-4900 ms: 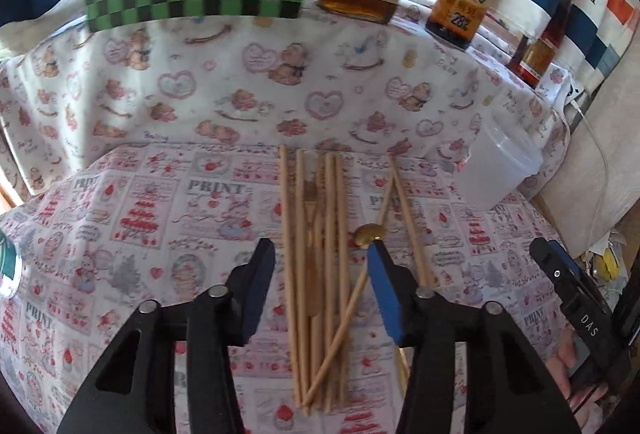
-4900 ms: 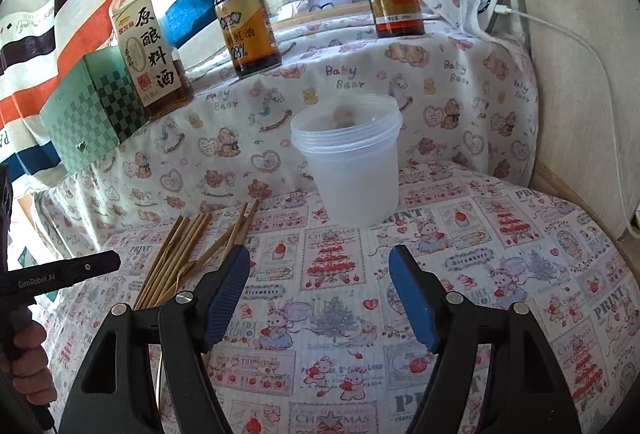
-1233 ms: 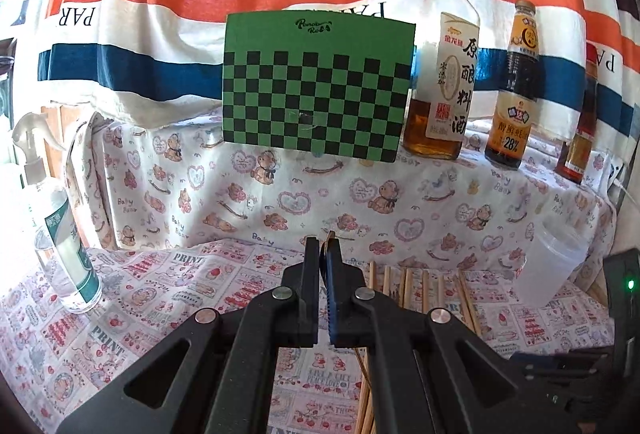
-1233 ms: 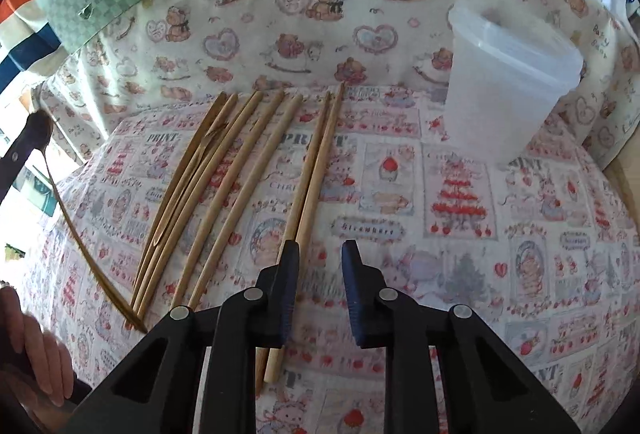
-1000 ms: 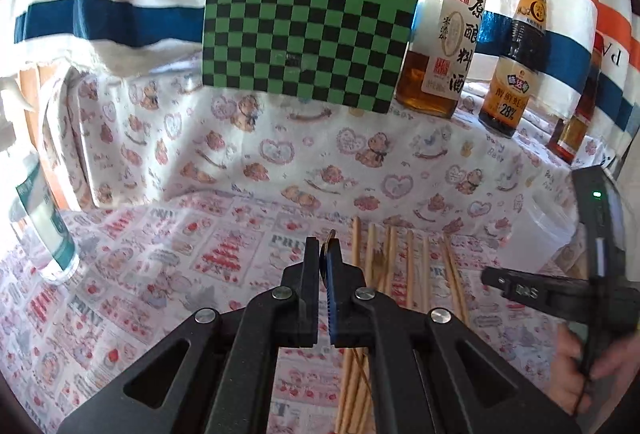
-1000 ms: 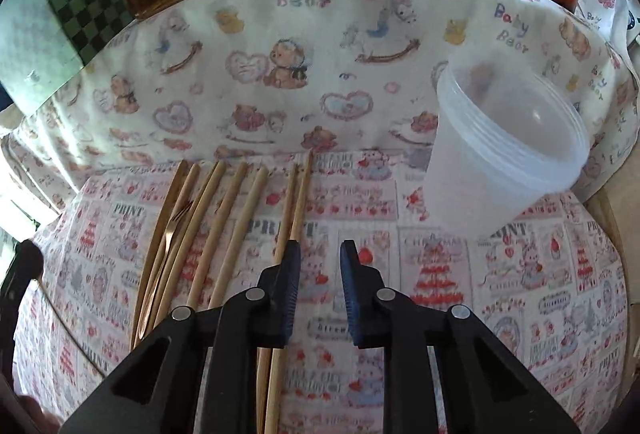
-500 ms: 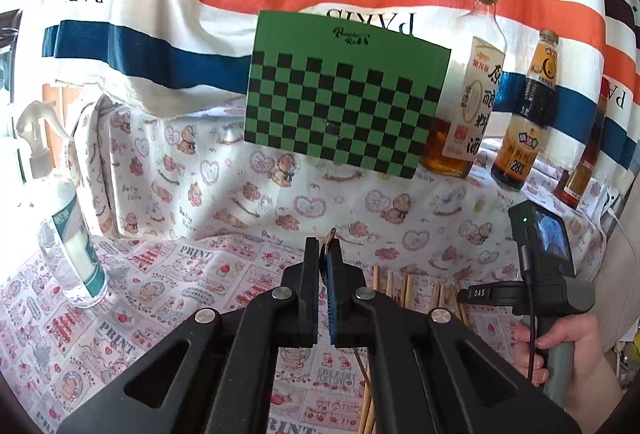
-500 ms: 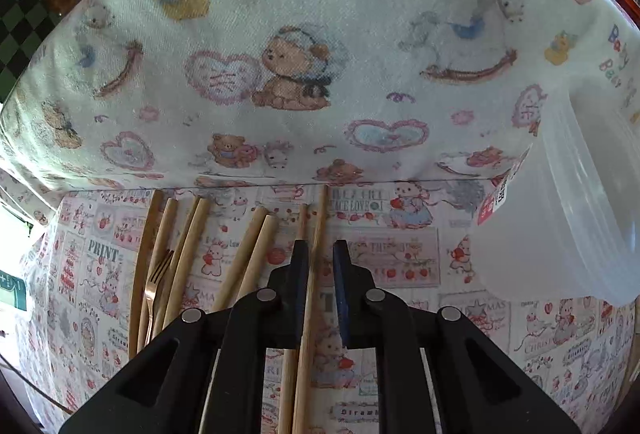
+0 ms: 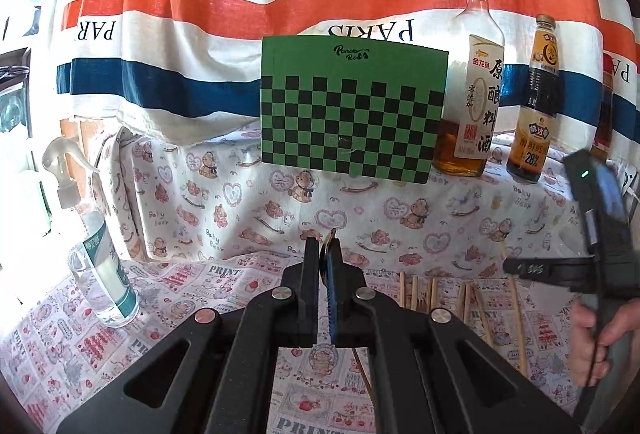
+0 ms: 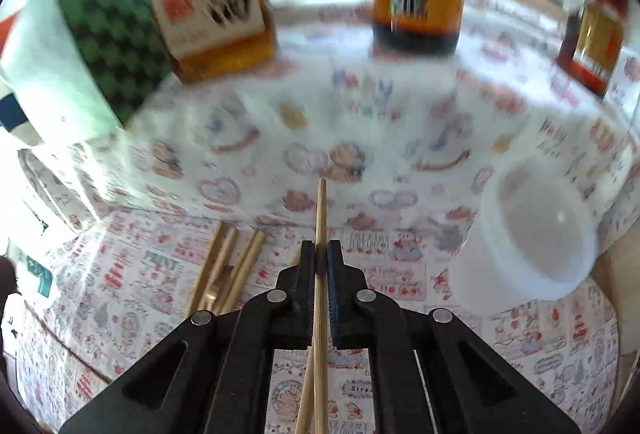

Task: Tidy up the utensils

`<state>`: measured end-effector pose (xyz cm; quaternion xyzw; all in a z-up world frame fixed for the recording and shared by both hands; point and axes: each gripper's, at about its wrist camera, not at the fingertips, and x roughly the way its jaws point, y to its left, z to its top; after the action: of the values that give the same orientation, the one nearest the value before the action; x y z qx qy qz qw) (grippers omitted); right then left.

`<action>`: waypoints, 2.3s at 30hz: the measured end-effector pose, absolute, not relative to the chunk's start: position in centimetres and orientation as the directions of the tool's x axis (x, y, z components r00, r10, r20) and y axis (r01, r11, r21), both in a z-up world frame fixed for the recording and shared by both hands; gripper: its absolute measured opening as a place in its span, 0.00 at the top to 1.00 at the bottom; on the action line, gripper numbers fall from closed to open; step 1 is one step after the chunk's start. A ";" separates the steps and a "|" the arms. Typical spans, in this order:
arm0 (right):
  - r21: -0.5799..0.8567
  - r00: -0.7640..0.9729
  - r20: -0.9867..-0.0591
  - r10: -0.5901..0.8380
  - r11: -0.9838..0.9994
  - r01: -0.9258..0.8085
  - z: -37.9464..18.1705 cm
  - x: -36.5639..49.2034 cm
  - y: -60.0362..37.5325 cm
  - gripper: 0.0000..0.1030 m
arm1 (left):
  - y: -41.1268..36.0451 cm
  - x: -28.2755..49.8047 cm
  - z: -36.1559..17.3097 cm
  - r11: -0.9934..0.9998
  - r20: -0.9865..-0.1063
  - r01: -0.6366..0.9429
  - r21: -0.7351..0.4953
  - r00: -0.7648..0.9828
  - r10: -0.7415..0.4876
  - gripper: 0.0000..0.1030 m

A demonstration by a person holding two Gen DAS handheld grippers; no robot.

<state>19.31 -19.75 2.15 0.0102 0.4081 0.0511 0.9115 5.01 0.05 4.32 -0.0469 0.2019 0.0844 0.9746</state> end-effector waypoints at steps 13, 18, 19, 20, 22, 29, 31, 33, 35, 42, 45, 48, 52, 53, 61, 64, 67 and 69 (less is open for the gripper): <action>0.019 0.938 -0.328 0.114 0.993 -0.114 17.2 5.9 -24.0 0.94 | -0.8 6.0 3.7 0.990 -0.510 -0.133 0.040 0.850 0.134 0.98; 0.009 0.955 -0.282 0.087 0.996 -0.088 16.5 4.7 -25.6 0.94 | -0.7 5.3 4.3 0.994 -0.477 -0.104 -0.016 0.875 0.084 0.98; 0.014 0.957 -0.276 0.085 0.996 -0.084 16.5 4.5 -26.0 0.94 | -0.9 4.9 4.7 0.995 -0.460 -0.093 -0.021 0.885 0.073 0.98; 0.022 0.958 -0.274 0.089 0.996 -0.086 16.5 4.4 -26.4 0.94 | -1.4 4.6 5.4 0.997 -0.436 -0.081 -0.015 0.897 0.067 0.98; 0.033 0.962 -0.258 0.095 0.995 -0.090 16.8 4.1 -27.2 0.94 | -2.8 3.8 7.2 0.997 -0.354 -0.073 0.023 0.932 0.076 0.98; 0.133 0.982 -0.171 0.078 0.990 -0.056 17.4 5.0 -31.6 0.95 | -9.9 6.5 13.0 0.992 -0.274 0.124 0.011 0.955 -0.116 0.98; 0.162 0.987 -0.121 0.107 0.983 -0.087 17.5 5.6 -32.9 0.95 | -12.2 8.4 13.7 0.990 -0.260 0.142 0.010 0.956 -0.134 0.98; 0.182 0.990 -0.110 0.084 0.981 -0.063 17.6 6.6 -34.0 0.95 | -14.4 10.2 14.1 0.992 -0.245 0.124 0.011 0.962 -0.117 0.98; 0.224 0.991 -0.093 0.091 0.972 -0.068 17.5 7.1 -35.5 0.95 | -16.4 11.4 14.5 0.992 -0.217 0.126 0.008 0.969 -0.121 0.98; 0.222 0.982 -0.187 0.024 0.975 0.018 16.1 10.4 -38.9 0.95 | -20.9 14.9 14.5 0.989 -0.171 0.143 -0.026 0.975 -0.145 0.98; 0.248 0.970 -0.239 0.034 0.968 0.027 15.4 11.6 -40.1 0.95 | -22.4 16.2 13.4 0.989 -0.161 0.145 -0.019 0.976 -0.146 0.98; 0.251 0.960 -0.276 0.035 0.967 0.037 15.0 12.3 -40.8 0.95 | -23.4 17.0 11.8 0.988 -0.178 0.154 -0.006 0.972 -0.153 0.98; 0.285 0.950 -0.307 0.066 0.958 0.026 14.7 12.9 -41.6 0.95 | -24.3 17.4 9.7 0.985 -0.204 0.171 0.034 0.966 -0.161 0.98; 0.297 0.946 -0.316 0.076 0.955 0.022 14.6 13.0 -41.8 0.95 | -24.3 17.4 9.3 0.984 -0.210 0.177 0.033 0.963 -0.167 0.98; 0.300 0.932 -0.345 0.110 0.954 -0.001 14.4 13.3 -40.5 0.59 | -21.6 13.7 10.9 0.974 -0.103 0.205 0.097 0.975 -0.195 0.35; 0.274 0.932 -0.340 0.127 0.961 -0.031 14.8 12.6 -39.3 0.58 | -19.1 11.6 12.4 0.977 -0.098 0.193 0.092 0.978 -0.184 0.22; 0.257 0.936 -0.328 0.129 0.965 -0.043 15.3 11.3 -38.2 0.54 | -16.0 9.1 13.6 0.982 -0.113 0.179 0.060 0.979 -0.172 0.16; 0.241 0.937 -0.324 0.131 0.969 -0.053 15.6 10.3 -37.3 0.52 | -14.2 7.5 14.0 0.983 -0.133 0.175 0.051 0.977 -0.167 0.12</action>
<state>10.31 -37.33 15.56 0.1151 0.1712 0.0471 0.9774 7.55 -14.22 14.05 0.0312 0.0644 -0.0862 0.9937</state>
